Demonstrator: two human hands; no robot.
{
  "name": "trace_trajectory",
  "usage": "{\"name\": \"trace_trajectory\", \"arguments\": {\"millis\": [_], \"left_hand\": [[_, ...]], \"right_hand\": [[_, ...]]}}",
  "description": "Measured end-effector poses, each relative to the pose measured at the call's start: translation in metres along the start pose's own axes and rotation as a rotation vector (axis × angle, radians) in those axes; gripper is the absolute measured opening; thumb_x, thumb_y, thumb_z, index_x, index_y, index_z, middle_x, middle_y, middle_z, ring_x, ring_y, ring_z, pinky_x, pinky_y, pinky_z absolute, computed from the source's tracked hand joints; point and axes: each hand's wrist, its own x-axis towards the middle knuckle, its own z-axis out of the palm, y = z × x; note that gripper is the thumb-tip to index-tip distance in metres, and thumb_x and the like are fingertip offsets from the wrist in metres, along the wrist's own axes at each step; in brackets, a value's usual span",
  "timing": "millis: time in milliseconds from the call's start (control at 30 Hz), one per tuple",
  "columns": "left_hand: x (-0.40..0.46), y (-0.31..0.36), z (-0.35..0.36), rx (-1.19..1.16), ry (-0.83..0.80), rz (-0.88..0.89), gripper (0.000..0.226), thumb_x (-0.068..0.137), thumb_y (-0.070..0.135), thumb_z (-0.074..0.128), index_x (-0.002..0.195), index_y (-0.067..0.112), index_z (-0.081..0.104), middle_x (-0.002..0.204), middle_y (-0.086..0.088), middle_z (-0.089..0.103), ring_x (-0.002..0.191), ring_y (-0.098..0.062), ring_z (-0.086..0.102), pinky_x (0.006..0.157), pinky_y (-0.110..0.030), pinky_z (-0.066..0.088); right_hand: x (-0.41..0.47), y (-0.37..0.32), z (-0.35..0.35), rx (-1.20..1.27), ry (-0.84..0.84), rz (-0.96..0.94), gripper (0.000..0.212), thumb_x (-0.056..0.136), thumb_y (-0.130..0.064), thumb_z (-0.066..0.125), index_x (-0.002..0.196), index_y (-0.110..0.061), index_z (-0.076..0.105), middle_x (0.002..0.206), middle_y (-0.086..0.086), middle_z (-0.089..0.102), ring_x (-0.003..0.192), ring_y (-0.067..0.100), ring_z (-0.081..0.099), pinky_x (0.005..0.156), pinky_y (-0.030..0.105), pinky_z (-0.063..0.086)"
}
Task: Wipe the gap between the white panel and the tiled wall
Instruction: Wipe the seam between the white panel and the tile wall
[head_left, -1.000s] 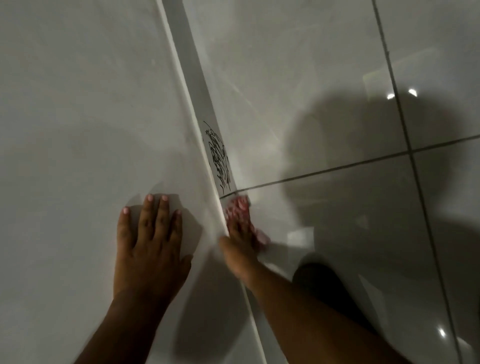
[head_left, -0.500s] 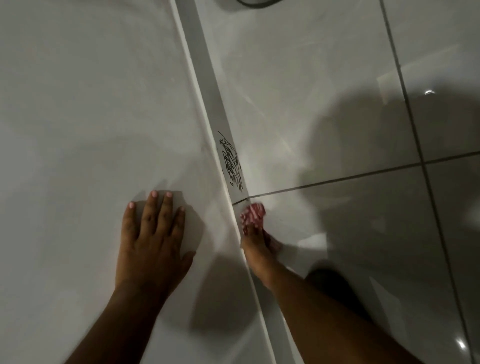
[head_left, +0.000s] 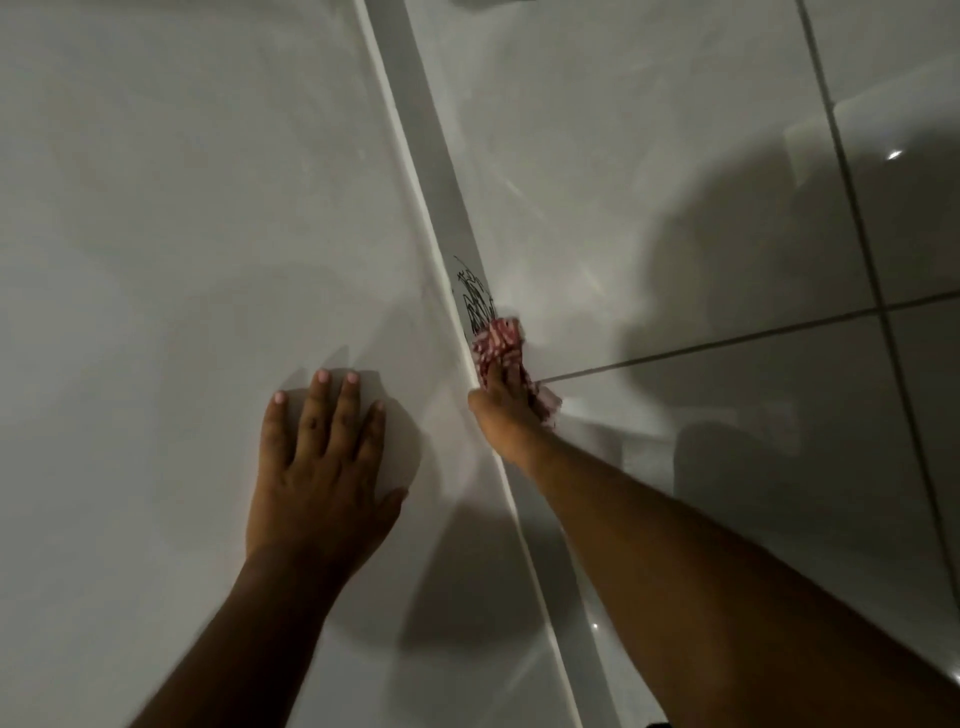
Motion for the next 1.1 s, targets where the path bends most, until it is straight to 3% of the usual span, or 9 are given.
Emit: {"name": "trace_trajectory", "arguments": {"millis": [100, 300, 467, 733, 833, 900, 933, 1033, 1100], "left_hand": [[0.020, -0.006, -0.003, 0.030, 0.006, -0.002, 0.082, 0.088, 0.064, 0.026, 0.154, 0.015, 0.026, 0.165, -0.020, 0.012, 0.152, -0.043, 0.005, 0.118, -0.063, -0.004], [0.065, -0.012, 0.003, 0.159, 0.053, -0.062, 0.090, 0.084, 0.073, 0.011, 0.156, 0.019, 0.004, 0.167, -0.015, -0.003, 0.153, -0.038, -0.007, 0.117, -0.063, -0.009], [0.074, -0.011, 0.005, 0.168, 0.073, -0.068, 0.091, 0.083, 0.074, 0.008, 0.156, 0.020, 0.003, 0.167, -0.014, -0.003, 0.153, -0.037, -0.007, 0.117, -0.063, -0.010], [0.091, -0.020, -0.012, 0.166, 0.069, -0.079, 0.088, 0.084, 0.074, 0.018, 0.156, 0.022, 0.011, 0.167, -0.015, -0.002, 0.153, -0.039, -0.008, 0.119, -0.064, -0.006], [0.102, -0.030, -0.024, 0.219, 0.055, -0.081, 0.089, 0.083, 0.075, 0.019, 0.155, 0.023, 0.014, 0.167, -0.015, 0.000, 0.153, -0.039, -0.006, 0.117, -0.065, -0.007], [0.106, -0.037, -0.030, 0.259, 0.039, -0.086, 0.088, 0.083, 0.074, 0.018, 0.155, 0.023, 0.012, 0.167, -0.015, 0.000, 0.153, -0.039, -0.007, 0.117, -0.065, -0.007], [0.108, -0.041, -0.033, 0.265, 0.034, -0.083, 0.087, 0.084, 0.073, 0.017, 0.156, 0.024, 0.011, 0.167, -0.015, -0.001, 0.153, -0.040, -0.007, 0.117, -0.065, -0.008], [0.108, -0.055, -0.038, 0.204, 0.038, -0.111, 0.082, 0.088, 0.068, 0.018, 0.156, 0.023, 0.004, 0.167, -0.015, -0.004, 0.153, -0.039, -0.009, 0.117, -0.064, -0.007], [0.106, -0.060, -0.042, 0.138, 0.060, -0.141, 0.082, 0.090, 0.066, 0.020, 0.156, 0.022, 0.000, 0.167, -0.015, -0.004, 0.153, -0.038, -0.008, 0.118, -0.063, -0.006]], "right_hand": [[-0.030, 0.034, 0.017, -0.064, -0.012, 0.055, 0.079, 0.078, -0.052, 0.027, 0.151, -0.026, 0.011, 0.164, 0.006, -0.004, 0.149, 0.032, 0.002, 0.117, 0.051, 0.003], [0.022, -0.015, -0.002, -0.063, 0.049, 0.007, 0.049, 0.070, -0.052, 0.030, 0.111, -0.032, 0.048, 0.132, 0.008, 0.036, 0.127, 0.024, 0.033, 0.100, 0.044, 0.022], [0.049, -0.029, -0.013, -0.094, 0.023, -0.033, 0.082, 0.070, -0.051, 0.029, 0.148, -0.027, 0.017, 0.163, 0.002, 0.008, 0.140, 0.028, 0.023, 0.115, 0.053, 0.018], [0.023, -0.017, 0.007, -0.104, 0.062, -0.050, 0.085, 0.074, -0.058, 0.026, 0.151, -0.029, 0.006, 0.164, 0.003, -0.005, 0.149, 0.030, -0.001, 0.118, 0.052, 0.006], [0.069, -0.061, -0.028, -0.104, 0.092, -0.095, 0.072, 0.075, -0.059, 0.028, 0.143, -0.036, 0.025, 0.156, -0.004, 0.028, 0.137, 0.019, 0.034, 0.107, 0.041, 0.023], [0.079, -0.076, -0.044, 0.005, 0.096, 0.008, 0.034, 0.076, -0.059, 0.038, 0.102, -0.041, 0.050, 0.109, -0.011, 0.054, 0.095, 0.010, 0.054, 0.089, 0.035, 0.034], [0.085, -0.074, -0.048, 0.056, 0.089, 0.017, 0.024, 0.081, -0.050, 0.045, 0.102, -0.041, 0.052, 0.111, -0.005, 0.054, 0.099, 0.014, 0.055, 0.096, 0.039, 0.035], [0.060, -0.039, -0.028, -0.138, 0.121, -0.233, 0.062, 0.090, -0.011, 0.047, 0.148, -0.005, 0.024, 0.160, 0.022, 0.010, 0.147, 0.040, 0.012, 0.119, 0.052, 0.009], [0.037, -0.015, -0.016, -0.181, 0.030, -0.153, 0.071, 0.088, -0.026, 0.046, 0.151, -0.015, 0.015, 0.163, 0.013, 0.000, 0.150, 0.032, 0.003, 0.121, 0.046, 0.010]]}}
